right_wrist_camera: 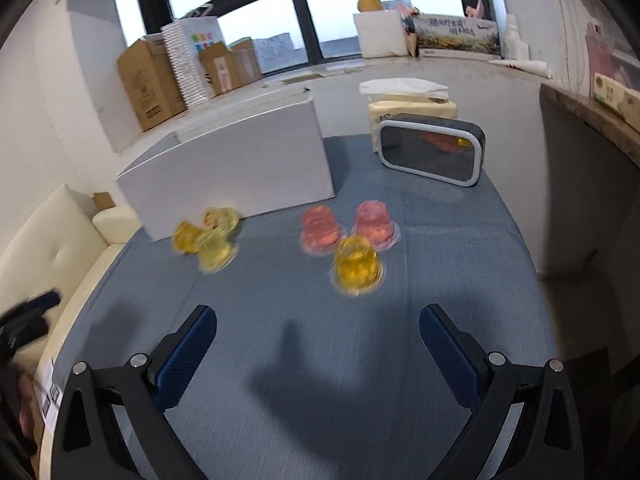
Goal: Organize snacks
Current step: 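Grasp the yellow jelly cup with the right tool, then grasp a cartoon-lid jelly cup with the left tool while the right tool holds the yellow cup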
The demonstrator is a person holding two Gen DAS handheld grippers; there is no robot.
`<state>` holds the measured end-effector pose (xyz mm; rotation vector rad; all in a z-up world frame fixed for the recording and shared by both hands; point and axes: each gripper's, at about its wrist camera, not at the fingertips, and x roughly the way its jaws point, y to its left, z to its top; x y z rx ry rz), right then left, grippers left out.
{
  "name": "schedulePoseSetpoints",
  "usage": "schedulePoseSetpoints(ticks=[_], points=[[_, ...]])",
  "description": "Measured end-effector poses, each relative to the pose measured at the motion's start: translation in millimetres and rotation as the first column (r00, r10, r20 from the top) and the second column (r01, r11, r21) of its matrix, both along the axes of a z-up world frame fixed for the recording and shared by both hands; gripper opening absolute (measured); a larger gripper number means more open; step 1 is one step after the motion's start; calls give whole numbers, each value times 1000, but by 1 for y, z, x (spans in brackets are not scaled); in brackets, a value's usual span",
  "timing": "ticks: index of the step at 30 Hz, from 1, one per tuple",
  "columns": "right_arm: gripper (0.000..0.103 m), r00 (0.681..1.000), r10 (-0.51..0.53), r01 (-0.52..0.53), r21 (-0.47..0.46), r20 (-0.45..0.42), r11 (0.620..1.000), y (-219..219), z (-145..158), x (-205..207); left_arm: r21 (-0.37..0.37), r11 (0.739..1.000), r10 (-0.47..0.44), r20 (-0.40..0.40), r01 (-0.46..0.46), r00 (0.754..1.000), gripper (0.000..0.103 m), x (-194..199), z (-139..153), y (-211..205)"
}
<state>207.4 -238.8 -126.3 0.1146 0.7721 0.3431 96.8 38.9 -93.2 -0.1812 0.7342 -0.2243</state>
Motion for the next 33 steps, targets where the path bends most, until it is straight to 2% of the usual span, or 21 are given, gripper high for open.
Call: schedulePoseSetpoints(ticks=[6, 7, 8, 9, 10, 11, 12, 13, 16, 22, 33], points=[[102, 999, -15, 14, -24, -42, 1000, 6, -13, 50, 1, 1000, 8, -16, -8, 1000, 103, 1, -4, 6], [95, 998, -16, 14, -35, -53, 999, 7, -16, 57, 1, 1000, 10, -19, -10, 1000, 103, 2, -6, 6], [80, 998, -22, 19, -44, -63, 999, 7, -19, 61, 2, 1000, 11, -23, -10, 1000, 103, 4, -7, 6], [70, 996, -28, 24, -54, -80, 998, 7, -22, 67, 5, 1000, 10, -28, -10, 1000, 103, 5, -8, 7], [53, 994, -26, 20, -58, -102, 998, 7, -27, 72, 8, 1000, 12, -33, -11, 999, 103, 7, -10, 6], [46, 992, -24, 16, -67, -120, 998, 8, -31, 75, 10, 1000, 13, -36, -12, 999, 103, 9, -11, 6], [45, 990, -22, 11, -79, -139, 997, 9, -36, 78, 11, 1000, 15, -42, -14, 999, 103, 12, -14, 6], [39, 992, -17, 6, -80, -127, 997, 9, -36, 78, 11, 1000, 15, -48, -15, 999, 103, 14, -16, 6], [39, 993, 33, -39, -59, -110, 997, 11, -36, 74, 11, 1000, 11, -65, -10, 998, 103, 22, -22, 4], [39, 996, 64, -66, -24, -64, 998, 11, -27, 54, 18, 1000, -7, -78, 8, 997, 103, 48, -29, -6], [39, 995, 101, -101, 32, -1, 994, 8, -1, -1, 136, 990, 47, -71, -37, 996, 103, 134, -33, -15]])
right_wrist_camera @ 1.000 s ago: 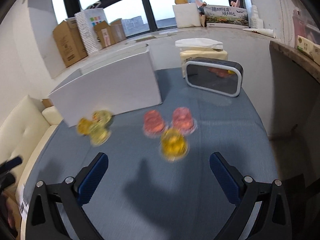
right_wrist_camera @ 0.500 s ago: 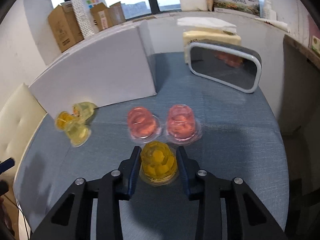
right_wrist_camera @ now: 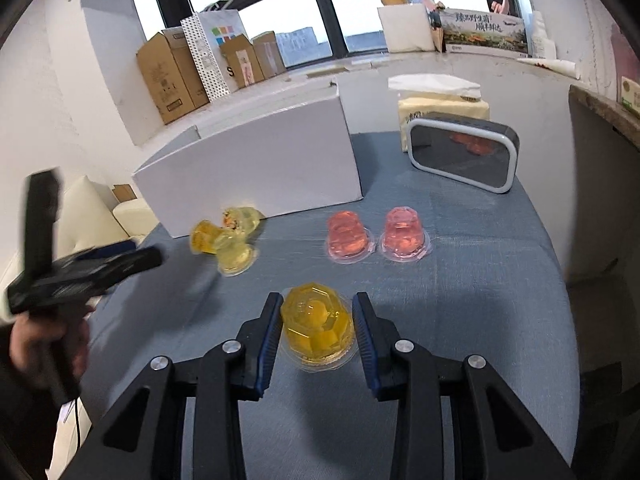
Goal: Organize snacks
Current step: 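Grasp a cartoon-lid jelly cup with the left tool while the right tool holds the yellow cup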
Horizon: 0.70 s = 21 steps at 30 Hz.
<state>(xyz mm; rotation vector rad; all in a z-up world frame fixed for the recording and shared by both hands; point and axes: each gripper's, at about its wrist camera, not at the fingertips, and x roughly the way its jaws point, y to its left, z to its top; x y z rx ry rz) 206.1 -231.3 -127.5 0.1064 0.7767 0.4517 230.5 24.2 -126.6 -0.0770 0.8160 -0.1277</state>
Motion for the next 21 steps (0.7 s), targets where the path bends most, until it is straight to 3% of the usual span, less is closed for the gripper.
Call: schedulePoseSetpoints(ticks=[9, 11, 13, 15, 16, 21], points=[[39, 1000, -11, 11, 37, 4, 999, -5, 6, -18, -45, 998, 35, -55, -38, 998, 101, 46, -18, -2], [39, 1000, -7, 7, 28, 2, 1000, -4, 5, -18, -70, 997, 38, -76, -43, 996, 86, 51, -23, 0], [39, 1000, -5, 5, 29, 0, 1000, -3, 4, -18, -83, 996, 14, -99, -22, 995, 63, 56, -30, -1], [39, 1000, 2, -2, 29, -2, 1000, 0, 4, -18, -39, 999, -9, -95, 6, 995, 50, 56, -33, -7], [39, 1000, 5, -5, 28, -2, 1000, 1, 3, -18, -13, 1000, -17, -89, 16, 996, 49, 54, -32, -10], [39, 1000, 17, -17, 24, -3, 1000, 6, 2, -19, -44, 999, -31, -66, 28, 997, 48, 43, -27, -4]])
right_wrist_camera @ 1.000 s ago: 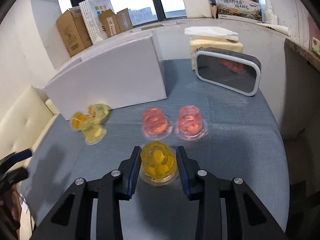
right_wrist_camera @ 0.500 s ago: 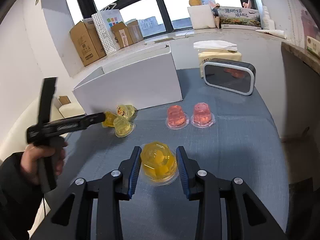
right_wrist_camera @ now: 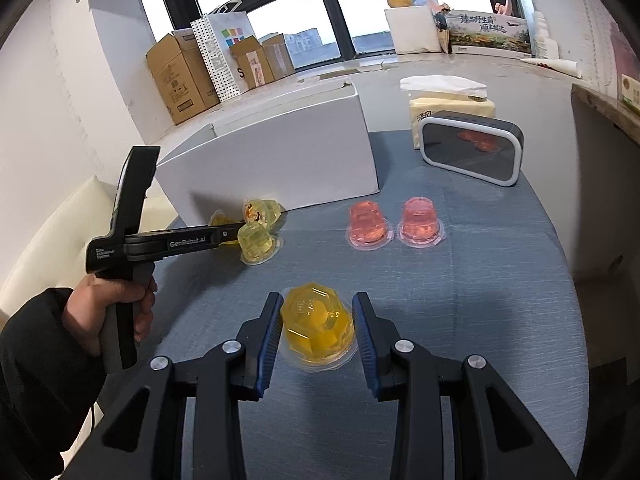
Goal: Organize snacks
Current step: 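Grasp a cartoon-lid jelly cup with the left tool while the right tool holds the yellow cup, then carry both jelly cups over the white box and open both tools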
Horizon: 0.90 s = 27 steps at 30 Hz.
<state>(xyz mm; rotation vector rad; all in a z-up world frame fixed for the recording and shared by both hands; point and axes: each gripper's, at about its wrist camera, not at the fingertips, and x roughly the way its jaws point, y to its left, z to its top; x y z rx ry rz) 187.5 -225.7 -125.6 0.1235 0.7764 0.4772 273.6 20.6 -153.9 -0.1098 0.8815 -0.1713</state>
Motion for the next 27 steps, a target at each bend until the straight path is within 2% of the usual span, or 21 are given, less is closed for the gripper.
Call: schedulePoseSetpoints(ticks=[6, 13, 17, 20, 25, 27], points=[[39, 1000, 15, -15, 12, 16, 1000, 8, 8, -1, -41, 999, -24, 91, 28, 996, 48, -39, 33, 9], [39, 994, 65, -67, 17, 89, 998, 32, 41, 13, -47, 997, -47, 240, 60, 970, 49, -75, 102, 20], [39, 983, 89, -91, 5, 164, 996, 49, 71, 31, -72, 995, -42, 310, 67, 950, 49, -73, 140, 32], [39, 976, 97, -100, 10, 196, 995, 62, 88, 52, -72, 996, -31, 338, 58, 941, 49, -56, 156, 35], [39, 963, 120, -133, 38, 242, 990, 84, 112, 92, -82, 995, -19, 342, 50, 940, 49, -11, 167, 42], [39, 965, 117, -125, 20, 233, 992, 94, 117, 116, -93, 995, -6, 330, 39, 944, 49, 4, 165, 51]])
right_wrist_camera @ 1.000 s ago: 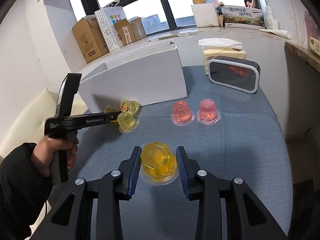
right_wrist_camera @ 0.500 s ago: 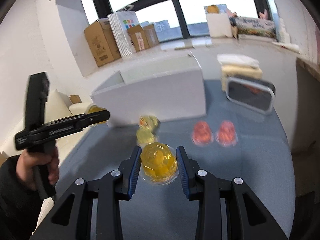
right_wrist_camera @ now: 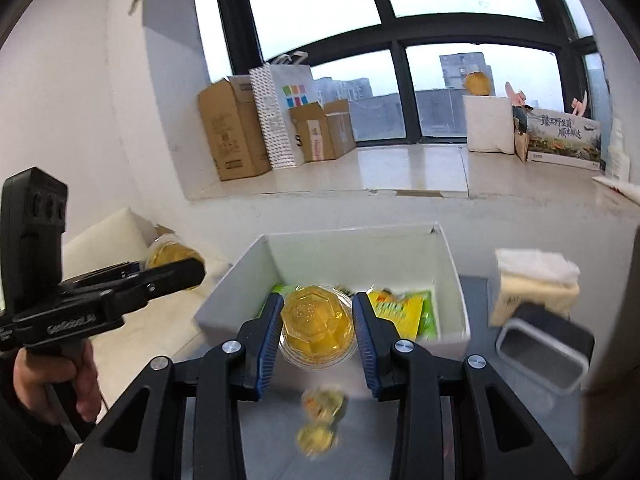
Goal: Organize snacks
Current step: 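Carry both jelly cups over the white box and open both tools, then grasp a pink jelly cup with the right tool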
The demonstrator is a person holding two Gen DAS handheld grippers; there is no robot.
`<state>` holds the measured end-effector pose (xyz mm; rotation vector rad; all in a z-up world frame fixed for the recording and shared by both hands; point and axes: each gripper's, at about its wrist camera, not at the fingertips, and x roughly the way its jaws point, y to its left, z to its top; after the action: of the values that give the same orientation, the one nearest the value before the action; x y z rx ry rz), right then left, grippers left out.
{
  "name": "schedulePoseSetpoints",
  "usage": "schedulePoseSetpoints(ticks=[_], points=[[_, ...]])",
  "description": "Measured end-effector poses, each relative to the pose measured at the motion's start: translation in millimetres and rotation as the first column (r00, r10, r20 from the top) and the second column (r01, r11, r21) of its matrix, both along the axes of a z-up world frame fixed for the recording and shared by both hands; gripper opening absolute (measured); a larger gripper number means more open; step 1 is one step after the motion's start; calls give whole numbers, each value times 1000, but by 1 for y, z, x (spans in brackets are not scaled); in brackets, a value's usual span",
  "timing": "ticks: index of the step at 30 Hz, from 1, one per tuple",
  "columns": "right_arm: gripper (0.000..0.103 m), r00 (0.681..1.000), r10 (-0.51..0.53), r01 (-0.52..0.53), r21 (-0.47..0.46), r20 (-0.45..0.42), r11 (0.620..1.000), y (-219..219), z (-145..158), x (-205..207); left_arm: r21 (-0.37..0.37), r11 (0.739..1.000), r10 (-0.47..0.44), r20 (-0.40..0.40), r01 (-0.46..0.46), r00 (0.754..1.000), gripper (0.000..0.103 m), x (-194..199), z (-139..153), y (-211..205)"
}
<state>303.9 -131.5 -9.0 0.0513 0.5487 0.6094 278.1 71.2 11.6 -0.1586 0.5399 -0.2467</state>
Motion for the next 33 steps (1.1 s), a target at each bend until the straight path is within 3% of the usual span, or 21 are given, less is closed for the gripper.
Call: schedulePoseSetpoints(ticks=[8, 9, 10, 11, 12, 14, 19, 20, 24, 29, 33], points=[[41, 997, -32, 30, -33, -63, 999, 9, -13, 58, 87, 995, 46, -66, -40, 997, 51, 49, -31, 2], [46, 997, -39, 36, -53, -66, 998, 11, -17, 61, 94, 995, 51, -74, -44, 996, 57, 51, -35, 3], [67, 996, -57, 53, -69, -68, 996, 11, -19, 64, 101, 994, 59, -87, -50, 994, 84, 53, -39, 4], [88, 994, -84, 79, -70, -69, 994, 9, -22, 64, 102, 993, 65, -105, -54, 992, 103, 55, -43, 5], [94, 993, -92, 89, -44, -69, 995, 5, -23, 64, 93, 994, 70, -96, -61, 993, 103, 53, -45, 8], [95, 993, -86, 86, 0, -83, 996, -1, -25, 63, 85, 994, 75, -98, -67, 992, 103, 52, -48, 13], [99, 994, -90, 85, -71, -67, 994, 2, -31, 54, 64, 995, 80, -119, -72, 990, 103, 48, -52, 19], [103, 994, -86, 81, -72, -70, 994, 2, -32, 53, 64, 996, 77, -120, -70, 990, 103, 47, -53, 19], [103, 994, -34, 27, -69, -102, 997, 4, -35, 37, 53, 996, 72, -125, -66, 990, 103, 37, -52, 19], [103, 998, 24, -32, -141, -59, 989, -1, -27, 0, 35, 998, 54, -102, -50, 993, 103, -4, -44, 14], [103, 999, 43, -46, -168, -24, 985, -20, -25, -44, 111, 994, 6, -58, 1, 998, 103, -46, -34, -2]])
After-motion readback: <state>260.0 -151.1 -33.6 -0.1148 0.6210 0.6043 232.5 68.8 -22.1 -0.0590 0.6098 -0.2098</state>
